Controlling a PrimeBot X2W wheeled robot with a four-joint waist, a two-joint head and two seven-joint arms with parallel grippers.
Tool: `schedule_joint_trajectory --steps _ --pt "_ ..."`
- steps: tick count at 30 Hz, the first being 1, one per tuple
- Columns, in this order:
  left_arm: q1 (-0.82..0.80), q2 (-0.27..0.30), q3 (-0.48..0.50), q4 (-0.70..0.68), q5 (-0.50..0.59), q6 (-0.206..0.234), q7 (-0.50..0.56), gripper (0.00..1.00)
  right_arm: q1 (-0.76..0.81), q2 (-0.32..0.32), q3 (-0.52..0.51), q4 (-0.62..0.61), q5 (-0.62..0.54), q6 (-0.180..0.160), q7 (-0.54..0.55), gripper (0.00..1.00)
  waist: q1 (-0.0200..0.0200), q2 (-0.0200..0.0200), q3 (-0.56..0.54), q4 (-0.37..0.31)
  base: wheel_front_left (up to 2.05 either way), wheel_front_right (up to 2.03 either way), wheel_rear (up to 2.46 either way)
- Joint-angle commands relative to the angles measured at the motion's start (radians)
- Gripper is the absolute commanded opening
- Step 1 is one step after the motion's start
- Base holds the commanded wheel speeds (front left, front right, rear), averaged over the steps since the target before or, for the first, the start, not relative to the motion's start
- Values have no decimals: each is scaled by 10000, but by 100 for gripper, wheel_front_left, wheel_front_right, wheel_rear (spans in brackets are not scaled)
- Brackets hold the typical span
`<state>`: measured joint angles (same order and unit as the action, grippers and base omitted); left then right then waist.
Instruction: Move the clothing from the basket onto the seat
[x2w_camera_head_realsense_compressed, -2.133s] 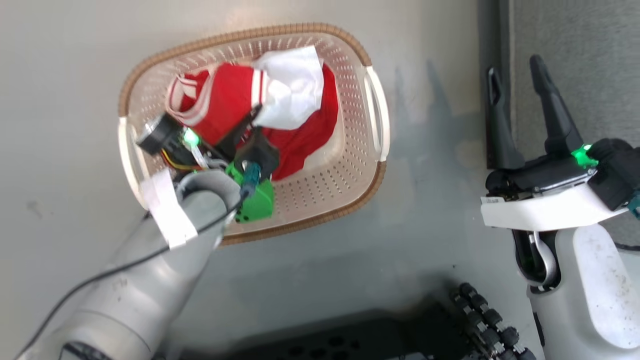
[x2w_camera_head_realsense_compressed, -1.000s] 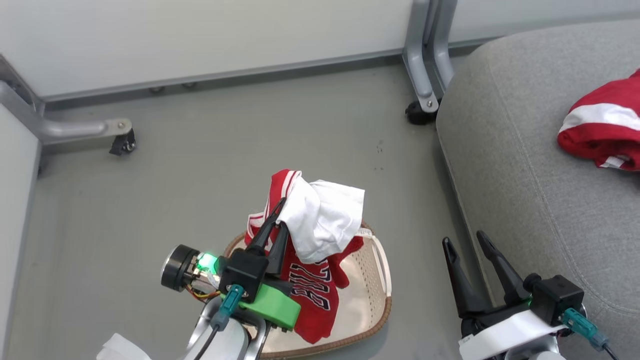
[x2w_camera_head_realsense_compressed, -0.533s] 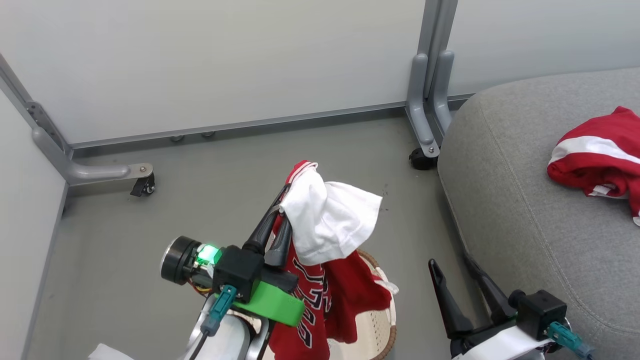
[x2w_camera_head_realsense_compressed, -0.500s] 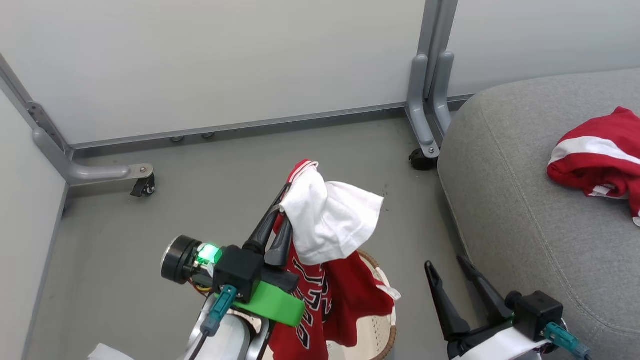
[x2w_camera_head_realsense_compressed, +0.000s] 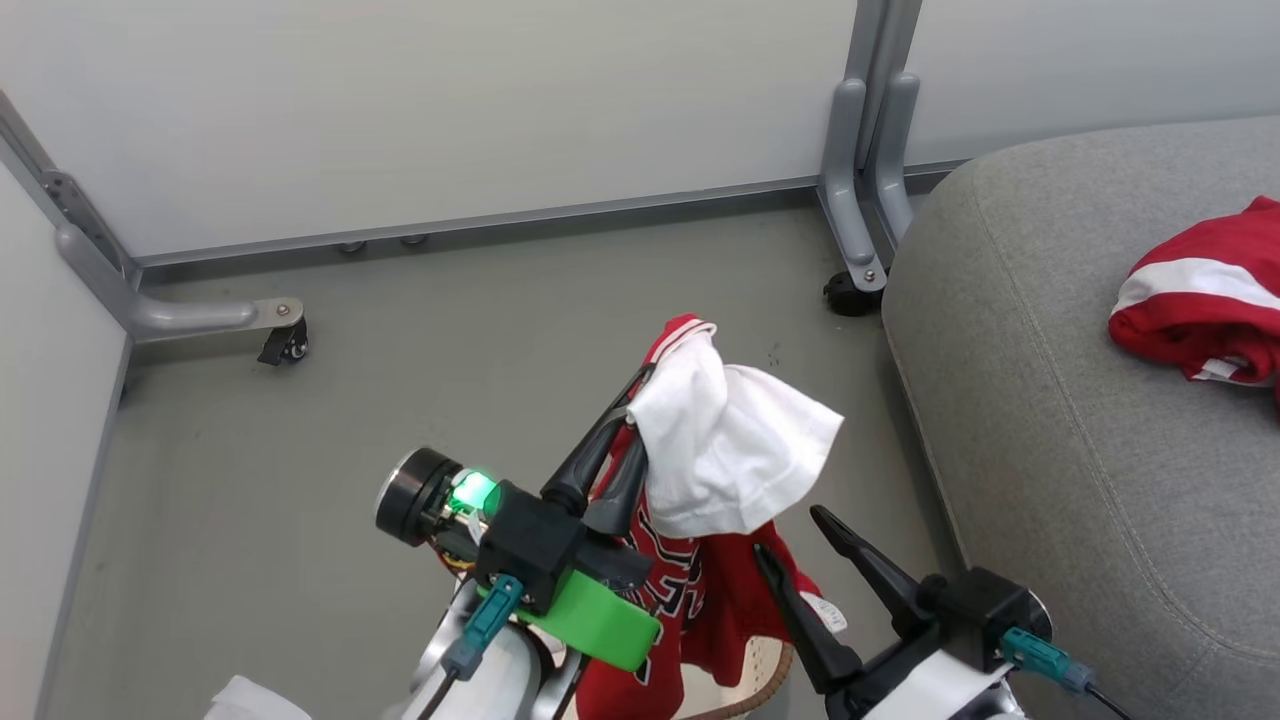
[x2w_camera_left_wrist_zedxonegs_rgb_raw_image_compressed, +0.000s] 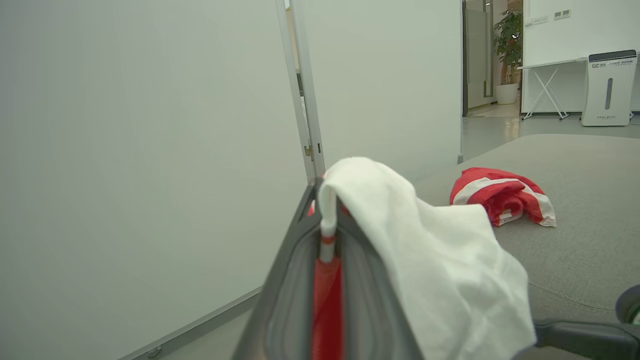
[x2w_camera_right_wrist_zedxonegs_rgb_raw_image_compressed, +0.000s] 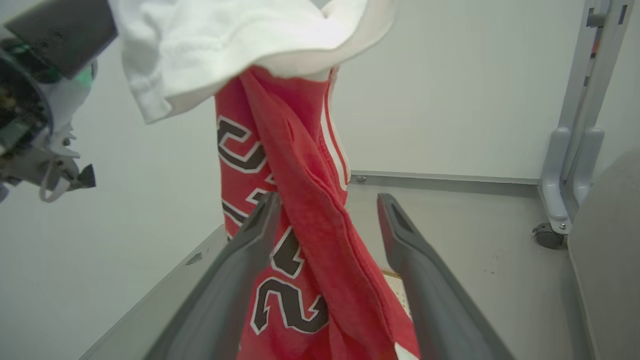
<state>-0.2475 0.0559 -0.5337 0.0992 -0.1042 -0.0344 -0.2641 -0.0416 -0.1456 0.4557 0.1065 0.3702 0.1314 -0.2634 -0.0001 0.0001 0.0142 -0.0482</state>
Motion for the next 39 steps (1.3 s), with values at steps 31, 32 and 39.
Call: schedule_joint_trajectory --steps 31,32,39 --pt "-827 -53 -1051 34 -280 229 -2 0 -1080 -164 859 2244 780 -15 -19 0 1 -1 321 280 0 0 0" --pt "-830 -53 -1048 57 -276 237 -2 0 -1053 -167 862 2231 804 -16 -18 0 1 -1 309 263 0 0 0" --pt "-765 -53 -989 172 -197 309 -2 0 -989 -144 781 2147 875 -16 -18 0 1 -1 347 154 0 0 0"
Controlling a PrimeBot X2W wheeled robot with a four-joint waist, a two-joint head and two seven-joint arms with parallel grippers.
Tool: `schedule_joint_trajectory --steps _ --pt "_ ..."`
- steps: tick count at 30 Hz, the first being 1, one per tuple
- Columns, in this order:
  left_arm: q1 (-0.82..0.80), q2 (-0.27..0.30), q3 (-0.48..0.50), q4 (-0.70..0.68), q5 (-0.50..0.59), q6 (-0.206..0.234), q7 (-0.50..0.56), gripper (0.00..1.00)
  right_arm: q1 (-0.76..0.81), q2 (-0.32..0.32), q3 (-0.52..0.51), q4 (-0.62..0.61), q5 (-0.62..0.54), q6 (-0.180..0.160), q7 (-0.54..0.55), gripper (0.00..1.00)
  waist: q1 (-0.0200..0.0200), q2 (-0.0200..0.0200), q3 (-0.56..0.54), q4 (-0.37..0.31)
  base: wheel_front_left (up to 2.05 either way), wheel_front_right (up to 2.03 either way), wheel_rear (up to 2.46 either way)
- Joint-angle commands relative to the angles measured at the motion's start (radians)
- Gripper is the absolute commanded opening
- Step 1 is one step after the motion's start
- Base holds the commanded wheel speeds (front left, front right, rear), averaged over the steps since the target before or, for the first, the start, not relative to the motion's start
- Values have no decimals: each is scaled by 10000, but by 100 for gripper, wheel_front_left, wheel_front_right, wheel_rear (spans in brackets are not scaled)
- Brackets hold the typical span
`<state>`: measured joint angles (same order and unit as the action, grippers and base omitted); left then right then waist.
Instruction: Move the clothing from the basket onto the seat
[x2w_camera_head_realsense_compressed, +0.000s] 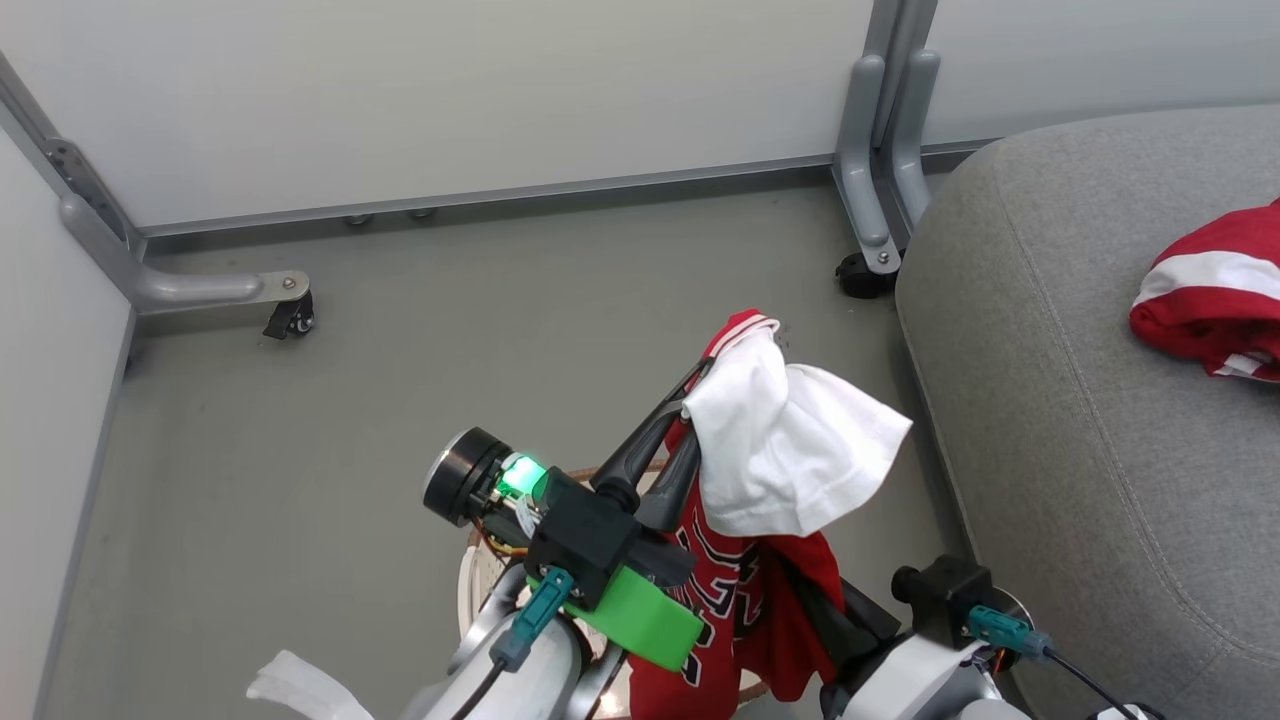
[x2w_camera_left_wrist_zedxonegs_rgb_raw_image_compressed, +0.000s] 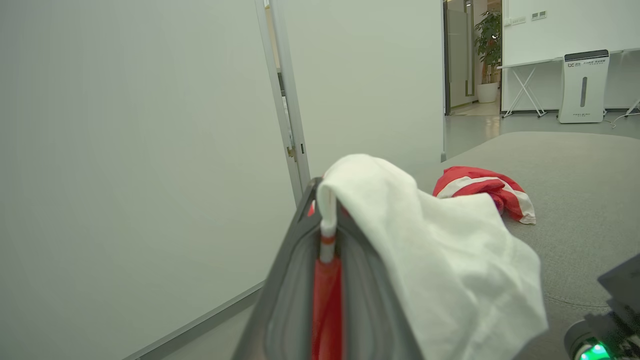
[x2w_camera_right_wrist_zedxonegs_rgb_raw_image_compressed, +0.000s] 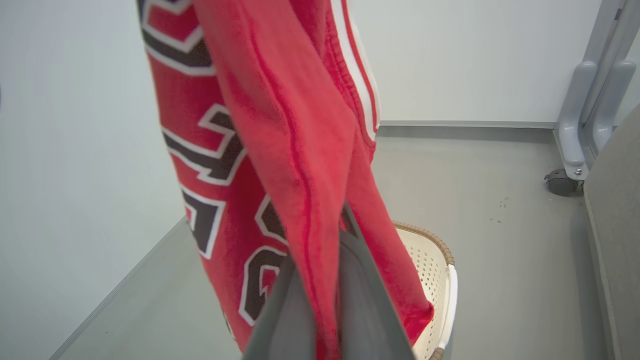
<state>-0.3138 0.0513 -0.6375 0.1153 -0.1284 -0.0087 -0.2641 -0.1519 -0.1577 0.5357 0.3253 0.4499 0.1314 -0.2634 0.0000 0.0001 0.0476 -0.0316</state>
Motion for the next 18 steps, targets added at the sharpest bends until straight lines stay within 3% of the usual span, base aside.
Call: schedule_joint_trajectory --steps 1,2,18 --pt "-94 -6 53 64 53 70 -2 45 109 -30 -30 -53 86 -16 -19 0 0 -1 29 -27 0 0 0" --pt "-101 -7 53 77 76 75 -2 100 107 -38 -42 -66 89 -15 -19 0 0 -1 43 -33 0 0 0" --pt "-210 -6 -90 290 -34 169 -2 100 164 -82 -60 -168 93 -15 -19 0 0 -1 106 -60 0 0 0"
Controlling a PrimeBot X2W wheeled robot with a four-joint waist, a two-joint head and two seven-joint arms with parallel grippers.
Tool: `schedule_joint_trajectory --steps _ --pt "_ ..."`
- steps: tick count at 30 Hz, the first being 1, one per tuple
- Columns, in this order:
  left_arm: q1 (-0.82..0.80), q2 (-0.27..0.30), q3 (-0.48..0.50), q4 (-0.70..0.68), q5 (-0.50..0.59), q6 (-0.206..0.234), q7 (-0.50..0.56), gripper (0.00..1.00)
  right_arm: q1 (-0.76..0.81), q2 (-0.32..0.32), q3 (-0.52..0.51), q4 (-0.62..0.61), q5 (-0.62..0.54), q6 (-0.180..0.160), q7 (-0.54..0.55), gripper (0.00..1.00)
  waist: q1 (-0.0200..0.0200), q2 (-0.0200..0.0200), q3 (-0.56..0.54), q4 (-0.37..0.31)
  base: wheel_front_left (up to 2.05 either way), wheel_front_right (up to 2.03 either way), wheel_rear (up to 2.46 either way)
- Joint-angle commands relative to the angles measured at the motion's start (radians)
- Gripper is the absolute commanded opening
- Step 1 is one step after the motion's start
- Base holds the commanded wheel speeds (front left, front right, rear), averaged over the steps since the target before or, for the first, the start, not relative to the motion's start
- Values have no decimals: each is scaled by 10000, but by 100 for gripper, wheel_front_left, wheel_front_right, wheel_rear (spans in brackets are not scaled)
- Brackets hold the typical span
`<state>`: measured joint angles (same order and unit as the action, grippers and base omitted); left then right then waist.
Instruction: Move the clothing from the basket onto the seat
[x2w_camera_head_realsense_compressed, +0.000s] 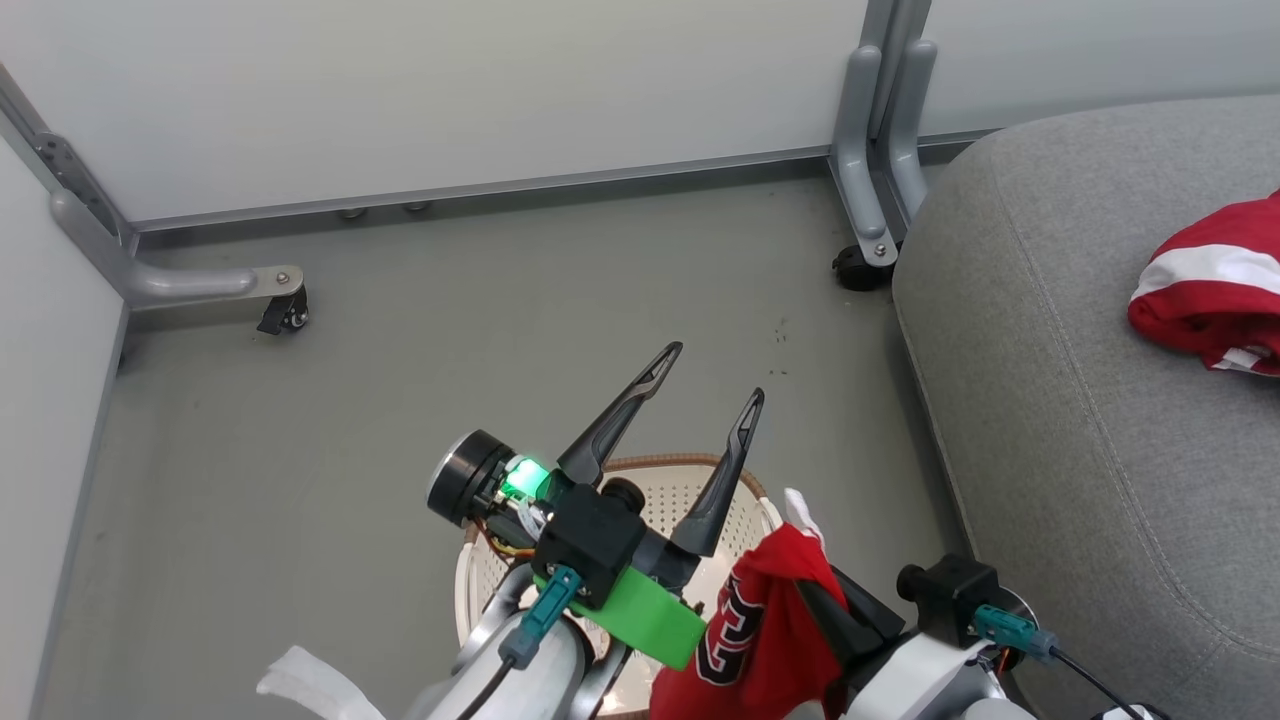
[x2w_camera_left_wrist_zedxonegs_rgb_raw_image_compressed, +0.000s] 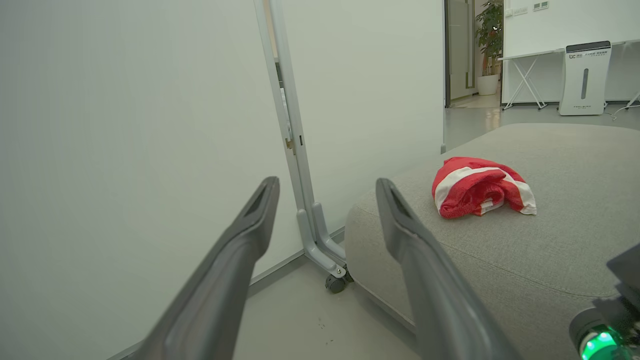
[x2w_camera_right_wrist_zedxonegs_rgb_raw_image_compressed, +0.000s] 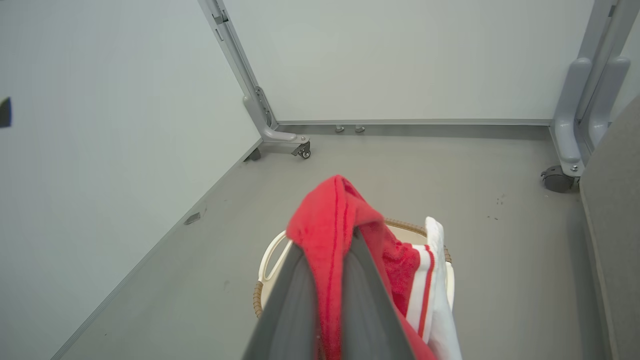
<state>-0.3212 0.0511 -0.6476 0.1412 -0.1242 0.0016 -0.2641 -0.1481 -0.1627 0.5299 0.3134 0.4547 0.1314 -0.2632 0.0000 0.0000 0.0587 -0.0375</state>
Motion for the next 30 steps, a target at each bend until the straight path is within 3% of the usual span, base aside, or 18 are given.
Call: schedule_joint_trajectory --steps 1,18,30 --pt "-133 -4 5 37 -85 66 -2 100 133 -32 -8 -51 48 -15 -21 0 0 0 -11 -2 0 0 0" --pt "228 42 180 421 -93 -196 -1 100 -160 18 -607 -680 -187 -15 -22 0 0 0 206 -354 0 0 0" --pt "311 438 610 690 199 -453 -1 100 -594 131 -2190 -2220 -797 -15 -21 0 0 0 1267 -1755 0 0 0"
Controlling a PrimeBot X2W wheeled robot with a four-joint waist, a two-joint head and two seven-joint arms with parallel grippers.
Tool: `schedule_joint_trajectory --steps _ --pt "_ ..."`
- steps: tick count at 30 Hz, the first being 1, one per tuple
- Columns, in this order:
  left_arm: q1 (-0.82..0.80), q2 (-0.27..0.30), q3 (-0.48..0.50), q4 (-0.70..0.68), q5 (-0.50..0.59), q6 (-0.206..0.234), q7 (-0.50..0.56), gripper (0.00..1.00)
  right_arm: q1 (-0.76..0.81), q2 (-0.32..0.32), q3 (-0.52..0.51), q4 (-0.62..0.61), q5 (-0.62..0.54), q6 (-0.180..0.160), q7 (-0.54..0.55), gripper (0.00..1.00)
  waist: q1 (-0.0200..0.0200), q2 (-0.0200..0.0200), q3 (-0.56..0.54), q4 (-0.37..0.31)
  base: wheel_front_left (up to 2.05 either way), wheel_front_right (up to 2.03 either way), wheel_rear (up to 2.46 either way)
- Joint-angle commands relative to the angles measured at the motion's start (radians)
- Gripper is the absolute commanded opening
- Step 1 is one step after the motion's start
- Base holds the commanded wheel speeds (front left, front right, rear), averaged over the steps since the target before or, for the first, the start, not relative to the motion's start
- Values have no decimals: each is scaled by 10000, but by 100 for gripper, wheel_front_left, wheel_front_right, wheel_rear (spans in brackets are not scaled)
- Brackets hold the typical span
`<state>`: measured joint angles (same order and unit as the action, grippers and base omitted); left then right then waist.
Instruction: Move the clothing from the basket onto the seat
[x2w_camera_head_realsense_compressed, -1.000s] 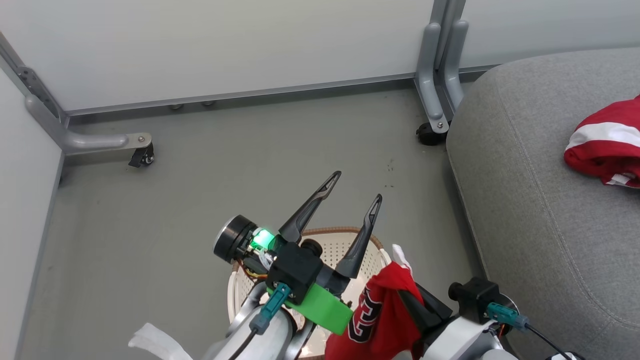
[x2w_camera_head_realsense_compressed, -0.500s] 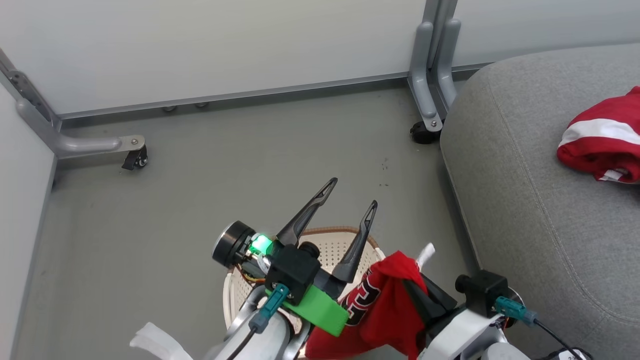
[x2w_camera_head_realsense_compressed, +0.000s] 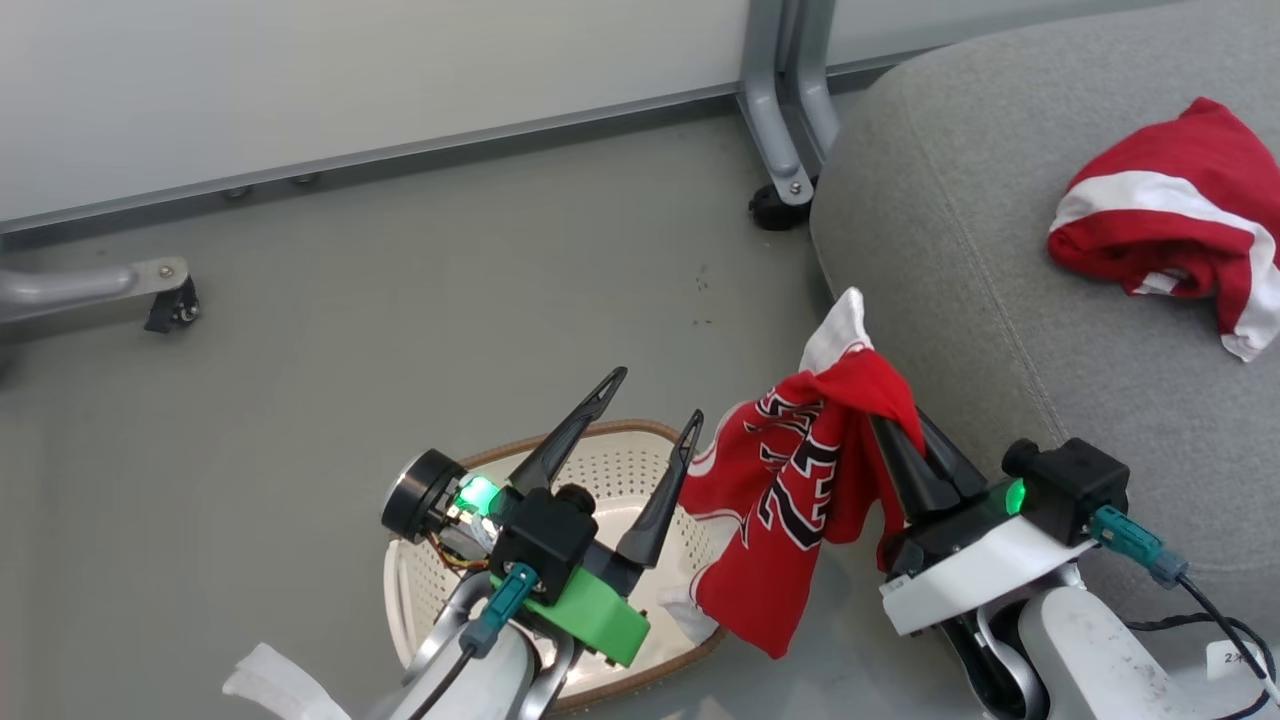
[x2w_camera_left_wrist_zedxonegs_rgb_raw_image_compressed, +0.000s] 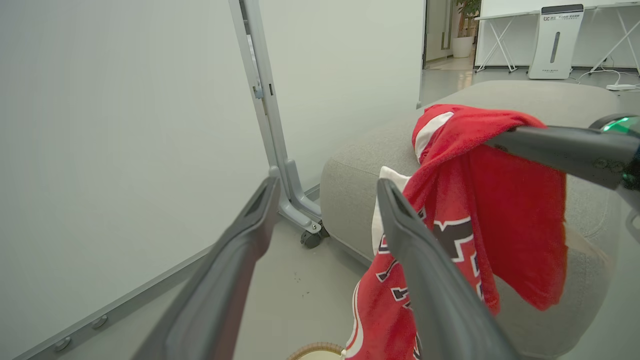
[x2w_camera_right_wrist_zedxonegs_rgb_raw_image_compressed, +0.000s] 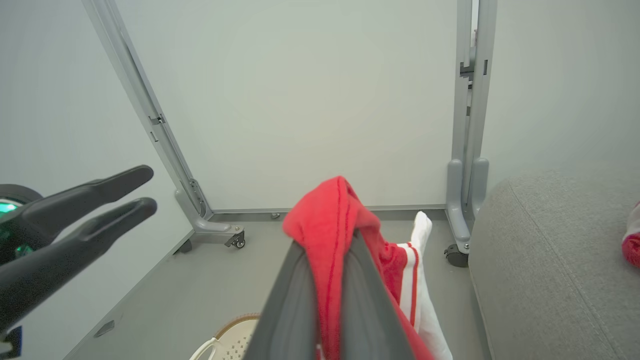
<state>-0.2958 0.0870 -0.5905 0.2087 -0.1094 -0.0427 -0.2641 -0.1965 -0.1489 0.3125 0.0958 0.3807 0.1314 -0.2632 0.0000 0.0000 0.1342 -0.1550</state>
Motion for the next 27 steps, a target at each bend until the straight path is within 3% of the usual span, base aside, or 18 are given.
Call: schedule_joint_trajectory --steps 1,17,27 --pt "31 140 52 49 95 -55 -2 100 -129 6 -148 -212 -106 -15 -21 0 0 0 636 -753 0 0 0" --pt "-621 834 98 205 458 -506 -2 100 1209 697 -1849 -2263 -280 -15 -21 0 0 0 2419 -3015 0 0 0" --pt "-931 1198 -301 470 588 -685 -2 100 1478 953 -1986 -2666 -529 -15 -21 0 0 0 3034 -4105 0 0 0"
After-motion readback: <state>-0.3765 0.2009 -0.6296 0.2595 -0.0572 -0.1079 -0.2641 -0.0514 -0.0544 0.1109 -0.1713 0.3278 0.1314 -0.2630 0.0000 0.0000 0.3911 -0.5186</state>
